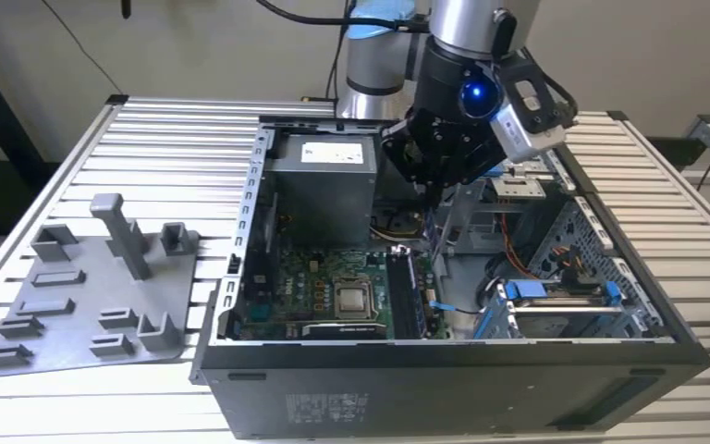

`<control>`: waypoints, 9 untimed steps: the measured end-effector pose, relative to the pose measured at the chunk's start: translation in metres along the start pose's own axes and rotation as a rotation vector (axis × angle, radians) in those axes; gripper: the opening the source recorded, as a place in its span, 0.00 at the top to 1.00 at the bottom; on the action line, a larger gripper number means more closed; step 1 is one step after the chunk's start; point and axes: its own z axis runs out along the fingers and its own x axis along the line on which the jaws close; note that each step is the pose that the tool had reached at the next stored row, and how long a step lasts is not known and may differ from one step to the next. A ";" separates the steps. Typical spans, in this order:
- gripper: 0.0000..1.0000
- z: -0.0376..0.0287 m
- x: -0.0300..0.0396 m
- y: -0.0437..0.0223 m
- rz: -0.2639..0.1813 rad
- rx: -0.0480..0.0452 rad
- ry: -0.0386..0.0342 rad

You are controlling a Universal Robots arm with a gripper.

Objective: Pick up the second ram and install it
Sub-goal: 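Insert the second ram into the second slot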

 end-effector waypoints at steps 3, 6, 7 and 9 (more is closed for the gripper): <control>0.86 0.0053 0.0012 -0.0005 0.000 0.0000 0.0000; 0.86 0.0084 0.0023 -0.0009 0.000 0.0001 0.0002; 0.86 0.0099 0.0030 -0.0009 0.000 0.0001 0.0002; 0.86 0.0136 0.0045 -0.0010 0.000 -0.0001 0.0002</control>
